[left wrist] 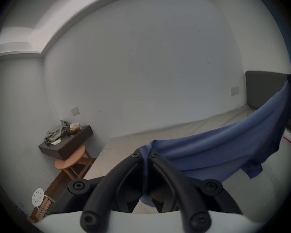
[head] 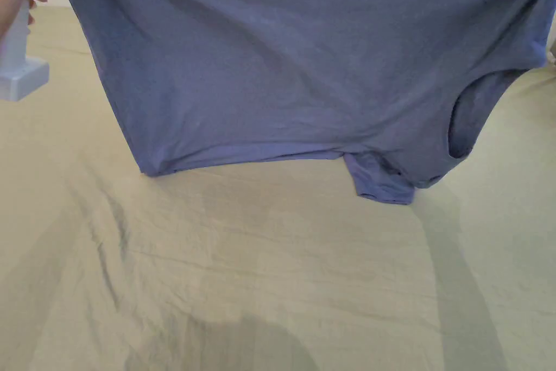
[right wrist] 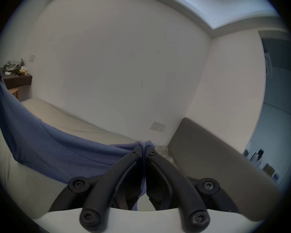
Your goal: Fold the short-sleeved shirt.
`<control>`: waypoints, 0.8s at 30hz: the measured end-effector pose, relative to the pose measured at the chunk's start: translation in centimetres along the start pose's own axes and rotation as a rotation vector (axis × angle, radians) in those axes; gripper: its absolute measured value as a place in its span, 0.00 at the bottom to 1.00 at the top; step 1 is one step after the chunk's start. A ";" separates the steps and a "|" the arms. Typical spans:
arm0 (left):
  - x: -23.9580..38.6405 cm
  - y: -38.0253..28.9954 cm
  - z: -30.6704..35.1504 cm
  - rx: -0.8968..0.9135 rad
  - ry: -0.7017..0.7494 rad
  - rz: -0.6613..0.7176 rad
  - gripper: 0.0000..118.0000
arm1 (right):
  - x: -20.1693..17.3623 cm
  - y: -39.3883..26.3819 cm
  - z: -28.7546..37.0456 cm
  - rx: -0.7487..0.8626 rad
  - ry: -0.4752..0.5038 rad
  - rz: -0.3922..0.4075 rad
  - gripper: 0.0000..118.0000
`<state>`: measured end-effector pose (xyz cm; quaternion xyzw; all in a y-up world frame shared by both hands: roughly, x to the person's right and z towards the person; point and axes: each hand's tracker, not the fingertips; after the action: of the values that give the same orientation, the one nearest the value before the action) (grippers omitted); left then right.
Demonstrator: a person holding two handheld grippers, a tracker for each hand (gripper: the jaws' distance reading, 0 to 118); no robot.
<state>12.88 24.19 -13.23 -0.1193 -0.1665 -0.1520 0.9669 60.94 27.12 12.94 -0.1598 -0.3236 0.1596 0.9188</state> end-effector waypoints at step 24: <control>6.0 -40.5 24.9 -0.622 -0.189 -0.200 0.01 | -4.1 -37.5 26.7 -0.698 0.373 0.028 0.05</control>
<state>-2.33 -7.78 18.98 -0.4050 -0.2120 -0.2778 0.8449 47.81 -3.10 45.31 -0.4932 -0.1836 0.0207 0.8501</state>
